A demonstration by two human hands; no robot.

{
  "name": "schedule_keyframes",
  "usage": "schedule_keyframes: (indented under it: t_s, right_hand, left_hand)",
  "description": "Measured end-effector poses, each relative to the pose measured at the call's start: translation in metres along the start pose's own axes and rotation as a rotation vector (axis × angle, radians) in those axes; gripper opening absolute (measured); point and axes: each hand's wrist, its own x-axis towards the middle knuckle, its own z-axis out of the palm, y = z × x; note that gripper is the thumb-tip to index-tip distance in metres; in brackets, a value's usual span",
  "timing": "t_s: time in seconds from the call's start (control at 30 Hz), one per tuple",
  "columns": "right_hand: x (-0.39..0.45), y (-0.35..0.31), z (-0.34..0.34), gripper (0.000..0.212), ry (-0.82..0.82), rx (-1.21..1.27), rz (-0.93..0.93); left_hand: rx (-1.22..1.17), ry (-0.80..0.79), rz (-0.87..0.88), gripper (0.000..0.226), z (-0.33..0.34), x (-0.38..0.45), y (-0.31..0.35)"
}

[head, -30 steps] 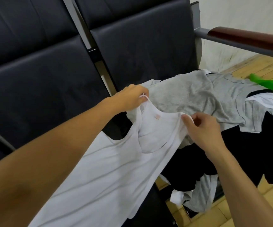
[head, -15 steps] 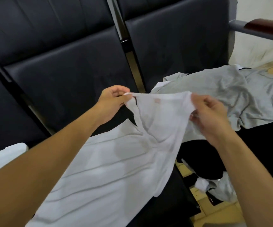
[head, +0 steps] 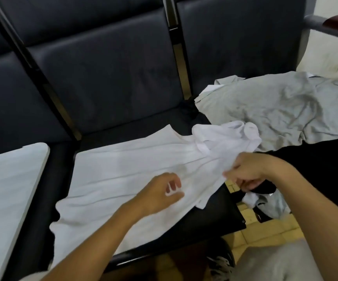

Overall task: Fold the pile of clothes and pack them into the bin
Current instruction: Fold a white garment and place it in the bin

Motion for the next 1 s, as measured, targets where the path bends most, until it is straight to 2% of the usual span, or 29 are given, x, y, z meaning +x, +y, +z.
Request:
schedule_keyframes:
  t_s: [0.07, 0.13, 0.23, 0.3, 0.37, 0.47, 0.6, 0.67, 0.73, 0.83, 0.93, 1.0]
  right_hand:
    - [-0.006, -0.01, 0.019, 0.038, -0.204, -0.171, -0.015]
    - [-0.012, -0.017, 0.038, 0.036, -0.238, -0.288, -0.063]
    - [-0.014, -0.023, 0.064, 0.037, -0.068, -0.347, -0.167]
    - [-0.012, -0.025, 0.088, 0.036, 0.069, -0.249, -0.206]
    - [-0.005, -0.026, 0.111, 0.033, 0.153, -0.066, -0.216]
    - [-0.003, -0.031, 0.127, 0.029, 0.169, 0.029, -0.188]
    - [-0.028, -0.032, 0.09, 0.014, -0.04, -0.1, -0.103]
    - [-0.036, -0.021, 0.071, 0.018, -0.146, -0.244, -0.036]
    - [-0.039, -0.007, 0.065, 0.02, -0.209, -0.368, 0.023]
    - [-0.036, 0.011, 0.066, 0.024, -0.197, -0.465, 0.041]
    - [-0.033, 0.015, 0.075, 0.035, -0.151, -0.399, -0.092]
    - [-0.031, 0.013, 0.087, 0.044, -0.147, -0.411, -0.169]
  left_hand:
    - [0.054, -0.011, -0.025, 0.021, 0.01, -0.021, -0.005]
    - [0.107, 0.004, -0.006, 0.027, 0.018, -0.04, -0.002]
    - [0.317, 0.042, 0.046, 0.027, 0.033, -0.062, -0.003]
    - [0.438, 0.094, 0.058, 0.017, 0.04, -0.07, -0.009]
    - [0.5, 0.139, 0.099, 0.017, 0.045, -0.072, -0.012]
    - [0.319, 0.177, 0.04, 0.02, 0.043, -0.075, -0.016]
    - [0.107, 0.222, -0.041, 0.02, 0.031, -0.08, -0.027]
    - [0.08, 0.248, -0.02, 0.019, 0.027, -0.082, -0.029]
    - [0.072, 0.229, 0.028, 0.018, 0.024, -0.087, -0.03]
    - [0.171, 0.111, 0.089, 0.014, 0.023, -0.103, -0.034]
    - [0.318, -0.017, 0.024, 0.019, 0.02, -0.125, -0.044]
    - [0.423, -0.045, -0.024, 0.024, 0.018, -0.134, -0.056]
